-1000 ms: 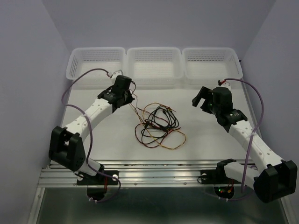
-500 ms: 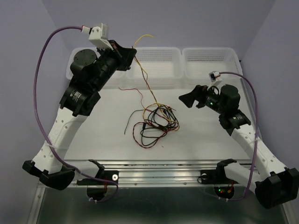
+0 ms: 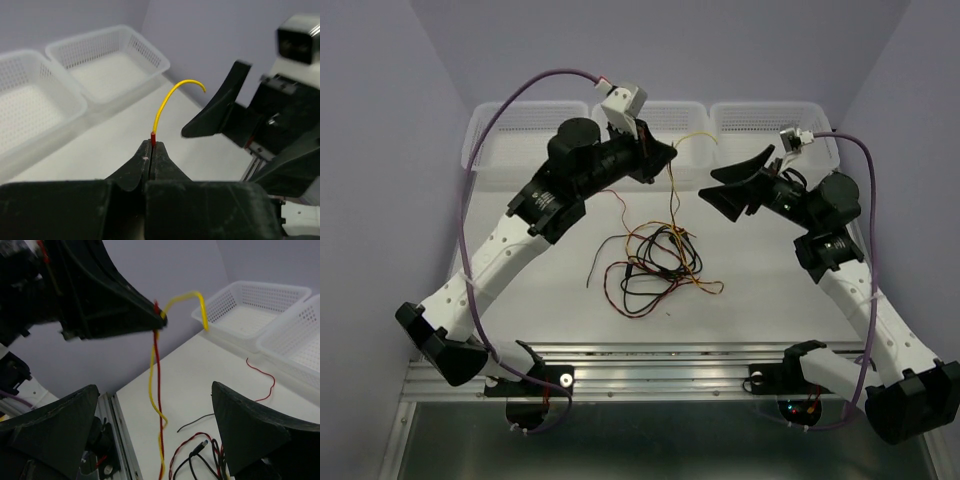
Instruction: Untangle the cables
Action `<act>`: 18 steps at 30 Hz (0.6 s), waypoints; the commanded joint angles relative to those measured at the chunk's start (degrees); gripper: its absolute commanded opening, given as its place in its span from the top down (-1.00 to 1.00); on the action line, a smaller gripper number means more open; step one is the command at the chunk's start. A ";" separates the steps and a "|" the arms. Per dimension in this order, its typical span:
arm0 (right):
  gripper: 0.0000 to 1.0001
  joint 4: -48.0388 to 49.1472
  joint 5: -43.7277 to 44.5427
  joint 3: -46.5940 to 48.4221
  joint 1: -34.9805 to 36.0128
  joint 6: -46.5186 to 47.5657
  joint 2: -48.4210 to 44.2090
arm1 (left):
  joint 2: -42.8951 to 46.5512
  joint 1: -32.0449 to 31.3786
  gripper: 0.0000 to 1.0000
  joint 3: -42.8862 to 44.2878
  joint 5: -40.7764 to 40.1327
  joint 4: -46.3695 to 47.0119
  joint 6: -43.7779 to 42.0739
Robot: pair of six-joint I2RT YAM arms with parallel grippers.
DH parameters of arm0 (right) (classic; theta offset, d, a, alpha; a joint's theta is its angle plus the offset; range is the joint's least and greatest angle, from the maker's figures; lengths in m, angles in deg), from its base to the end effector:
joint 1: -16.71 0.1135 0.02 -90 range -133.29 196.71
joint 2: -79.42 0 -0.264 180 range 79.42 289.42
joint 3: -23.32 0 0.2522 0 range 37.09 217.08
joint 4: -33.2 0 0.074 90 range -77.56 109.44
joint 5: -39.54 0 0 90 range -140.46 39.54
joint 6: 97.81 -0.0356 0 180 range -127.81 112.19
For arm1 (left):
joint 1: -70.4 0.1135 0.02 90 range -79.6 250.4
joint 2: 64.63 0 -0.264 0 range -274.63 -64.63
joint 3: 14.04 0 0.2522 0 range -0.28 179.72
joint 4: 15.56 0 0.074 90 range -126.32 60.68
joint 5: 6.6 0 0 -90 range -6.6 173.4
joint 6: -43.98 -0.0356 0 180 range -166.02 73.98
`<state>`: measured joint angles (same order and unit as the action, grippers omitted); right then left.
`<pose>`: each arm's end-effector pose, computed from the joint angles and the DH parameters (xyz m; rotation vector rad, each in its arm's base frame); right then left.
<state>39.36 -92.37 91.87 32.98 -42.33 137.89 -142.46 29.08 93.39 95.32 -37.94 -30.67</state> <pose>0.2110 0.0863 0.4108 -0.4519 1.3979 1.2006 0.2141 -0.1981 0.5098 0.5134 1.4308 -0.9517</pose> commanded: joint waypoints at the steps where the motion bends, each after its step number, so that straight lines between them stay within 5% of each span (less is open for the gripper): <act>1: -1.00 10.65 4.28 -0.64 0.34 -9.06 -0.82 | 0.83 -1.04 1.00 -8.21 -2.70 6.85 1.51; 8: -1.00 14.80 15.27 -2.40 0.34 -15.22 2.42 | -0.05 -1.66 1.00 -13.68 -2.00 11.96 4.59; 18: -1.00 5.91 21.35 -2.84 0.34 -15.30 4.10 | -0.93 -1.75 1.00 -16.50 -4.11 15.73 8.37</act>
<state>44.24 -73.92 89.51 32.98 -56.26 143.23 -144.62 27.63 78.44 91.96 -27.78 -24.07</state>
